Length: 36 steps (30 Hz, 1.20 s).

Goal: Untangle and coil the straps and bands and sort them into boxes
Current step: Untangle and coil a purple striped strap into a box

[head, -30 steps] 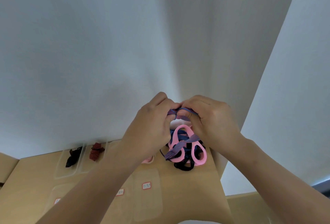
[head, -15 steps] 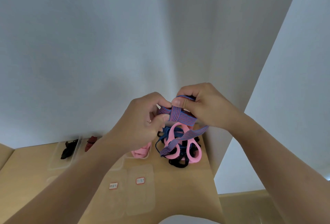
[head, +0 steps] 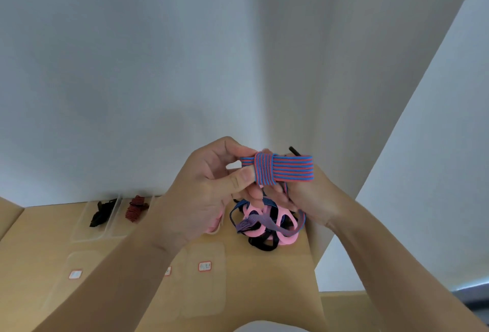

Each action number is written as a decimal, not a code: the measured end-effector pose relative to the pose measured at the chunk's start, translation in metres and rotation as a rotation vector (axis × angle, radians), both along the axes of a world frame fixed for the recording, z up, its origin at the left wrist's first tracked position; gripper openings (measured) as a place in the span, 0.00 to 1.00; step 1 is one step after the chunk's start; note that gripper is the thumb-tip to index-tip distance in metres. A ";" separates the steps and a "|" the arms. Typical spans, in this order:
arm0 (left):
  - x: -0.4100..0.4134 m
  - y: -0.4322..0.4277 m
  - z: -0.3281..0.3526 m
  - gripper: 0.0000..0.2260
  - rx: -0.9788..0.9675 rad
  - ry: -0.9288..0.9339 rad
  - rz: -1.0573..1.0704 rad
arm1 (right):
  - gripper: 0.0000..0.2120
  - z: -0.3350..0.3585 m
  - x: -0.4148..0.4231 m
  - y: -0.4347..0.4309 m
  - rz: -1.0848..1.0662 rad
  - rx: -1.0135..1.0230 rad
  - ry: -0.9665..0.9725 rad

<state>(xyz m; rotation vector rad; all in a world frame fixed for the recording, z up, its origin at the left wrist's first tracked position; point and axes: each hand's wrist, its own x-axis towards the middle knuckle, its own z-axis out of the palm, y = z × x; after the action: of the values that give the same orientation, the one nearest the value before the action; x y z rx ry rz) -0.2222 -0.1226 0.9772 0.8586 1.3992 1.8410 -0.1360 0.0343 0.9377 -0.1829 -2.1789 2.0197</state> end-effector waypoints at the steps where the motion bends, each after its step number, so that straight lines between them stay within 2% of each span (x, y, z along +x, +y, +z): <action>1: 0.001 0.001 0.000 0.06 0.007 -0.045 0.015 | 0.11 0.000 0.002 -0.004 -0.059 -0.014 0.008; 4: 0.001 0.004 0.000 0.07 0.009 -0.170 0.080 | 0.22 0.002 0.006 -0.007 -0.096 -0.060 0.107; 8: -0.001 0.010 0.000 0.07 -0.003 -0.263 0.107 | 0.18 0.007 0.014 -0.001 -0.151 -0.045 0.183; 11: -0.002 0.011 -0.004 0.07 -0.021 -0.292 0.119 | 0.22 0.001 0.020 0.001 -0.147 0.149 0.230; 15: -0.001 0.014 -0.009 0.08 -0.034 -0.377 0.191 | 0.16 -0.006 0.013 0.001 -0.229 0.375 0.195; 18: -0.001 0.017 -0.018 0.09 -0.064 -0.369 0.280 | 0.16 -0.009 0.008 0.004 -0.252 0.370 0.129; 21: 0.004 0.021 -0.028 0.04 -0.064 -0.348 0.395 | 0.16 -0.008 0.009 0.005 -0.197 0.360 -0.022; 23: 0.010 0.025 -0.033 0.03 -0.083 -0.223 0.485 | 0.15 -0.007 0.011 0.001 -0.159 0.268 -0.076; 26: 0.017 0.032 -0.043 0.04 -0.121 0.131 0.623 | 0.16 -0.006 0.012 -0.004 -0.161 0.070 -0.110; 29: 0.019 0.038 -0.050 0.08 -0.079 0.270 0.668 | 0.16 0.002 0.016 -0.006 -0.143 -0.061 -0.120; 31: 0.020 0.039 -0.056 0.06 -0.054 0.391 0.692 | 0.22 0.009 0.019 -0.008 -0.155 -0.114 -0.129; 33: 0.023 0.039 -0.061 0.05 0.024 0.571 0.706 | 0.23 0.016 0.020 -0.012 -0.213 -0.208 -0.140; 36: 0.023 0.041 -0.067 0.10 0.124 0.895 0.719 | 0.22 0.020 0.020 -0.018 -0.277 -0.409 -0.095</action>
<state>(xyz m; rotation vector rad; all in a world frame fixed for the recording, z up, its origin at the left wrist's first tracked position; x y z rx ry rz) -0.1990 -0.0821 0.9098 1.4943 2.3979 2.1659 -0.1155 0.0161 0.9574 -0.6045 -1.6466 2.2958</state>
